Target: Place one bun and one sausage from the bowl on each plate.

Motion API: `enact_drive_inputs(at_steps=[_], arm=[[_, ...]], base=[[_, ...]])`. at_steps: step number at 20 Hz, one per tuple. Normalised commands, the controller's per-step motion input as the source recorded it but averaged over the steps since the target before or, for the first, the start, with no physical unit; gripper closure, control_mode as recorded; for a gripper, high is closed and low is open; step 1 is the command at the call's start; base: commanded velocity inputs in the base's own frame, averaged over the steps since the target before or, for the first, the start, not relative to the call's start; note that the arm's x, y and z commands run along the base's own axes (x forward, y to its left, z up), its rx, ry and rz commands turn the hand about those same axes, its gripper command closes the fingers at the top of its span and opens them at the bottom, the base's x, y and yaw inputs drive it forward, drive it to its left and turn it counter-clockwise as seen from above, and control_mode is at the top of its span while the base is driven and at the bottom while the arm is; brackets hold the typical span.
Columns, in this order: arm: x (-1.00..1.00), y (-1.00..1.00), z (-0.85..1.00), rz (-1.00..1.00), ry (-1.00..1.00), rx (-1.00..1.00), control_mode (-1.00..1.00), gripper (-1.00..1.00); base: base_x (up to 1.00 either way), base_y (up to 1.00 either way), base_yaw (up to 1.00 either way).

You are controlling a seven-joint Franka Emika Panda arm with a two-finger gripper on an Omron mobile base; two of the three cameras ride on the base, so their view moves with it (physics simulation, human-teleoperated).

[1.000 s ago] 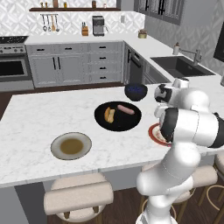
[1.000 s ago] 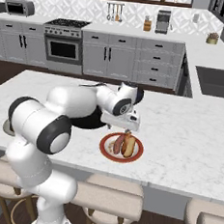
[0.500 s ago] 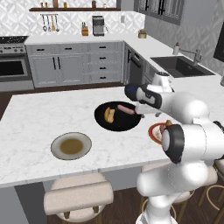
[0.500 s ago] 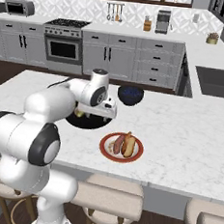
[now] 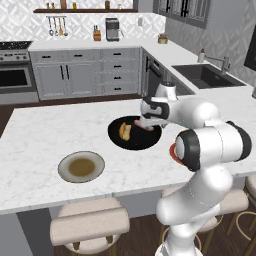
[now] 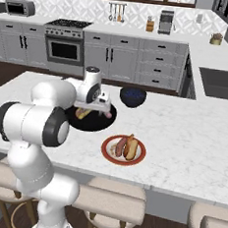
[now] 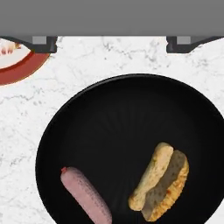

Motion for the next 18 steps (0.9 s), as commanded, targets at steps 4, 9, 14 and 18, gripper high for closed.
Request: enact_drive_inputs(at_steps=[4,9,14,18], arm=[[0.53,0.0,0.0,0.08,-0.06,-0.01,-1.0,-1.0],[0.48,0.0,-0.25,0.0,0.0,-0.03,-1.0,-1.0],[0.54,0.0,-0.42,0.02,0.0,-0.08,-1.0,-1.0],[0.5,0.0,-0.15,0.0,0.0,-0.01,-1.0,-1.0]], base=[[0.0,0.0,0.0],[0.0,0.0,0.0],[0.0,0.0,0.0],[0.0,0.0,0.0]])
